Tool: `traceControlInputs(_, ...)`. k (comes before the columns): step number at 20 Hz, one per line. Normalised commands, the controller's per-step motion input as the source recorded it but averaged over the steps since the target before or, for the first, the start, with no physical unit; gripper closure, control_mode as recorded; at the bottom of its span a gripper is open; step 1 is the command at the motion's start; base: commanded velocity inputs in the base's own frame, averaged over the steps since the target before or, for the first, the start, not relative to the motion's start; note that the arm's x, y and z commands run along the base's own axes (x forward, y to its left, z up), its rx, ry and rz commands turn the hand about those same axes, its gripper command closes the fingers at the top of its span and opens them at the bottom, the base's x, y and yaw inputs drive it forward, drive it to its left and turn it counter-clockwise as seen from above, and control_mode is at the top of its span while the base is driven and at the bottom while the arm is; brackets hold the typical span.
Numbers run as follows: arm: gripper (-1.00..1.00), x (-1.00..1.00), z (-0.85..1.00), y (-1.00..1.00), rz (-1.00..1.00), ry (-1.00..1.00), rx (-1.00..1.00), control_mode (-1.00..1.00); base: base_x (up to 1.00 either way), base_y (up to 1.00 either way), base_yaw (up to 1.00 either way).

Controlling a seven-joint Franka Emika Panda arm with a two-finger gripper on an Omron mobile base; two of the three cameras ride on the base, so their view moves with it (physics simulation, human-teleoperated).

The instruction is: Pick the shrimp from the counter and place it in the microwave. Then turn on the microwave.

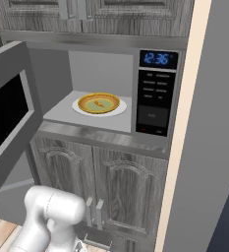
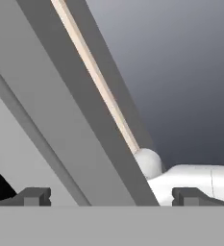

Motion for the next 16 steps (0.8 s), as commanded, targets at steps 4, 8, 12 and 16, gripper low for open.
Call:
traceControlInputs(4, -1.00, -0.09, 0.12, -0.42, 0.00, 0.00, 0.00, -1.00, 0.00, 0.00, 0.00)
traceControlInputs(8, -1.00, -0.07, 0.13, -0.44, 0.00, 0.00, 0.00, -1.00, 0.00, 0.00, 0.00)
traceControlInputs(12, -1.00, -0.05, 0.11, -0.42, 0.00, 0.00, 0.00, -1.00, 0.00, 0.00, 0.00)
traceControlInputs(16, -1.00, -0.02, 0.12, -0.42, 0.00, 0.00, 0.00, -1.00, 0.00, 0.00, 0.00)
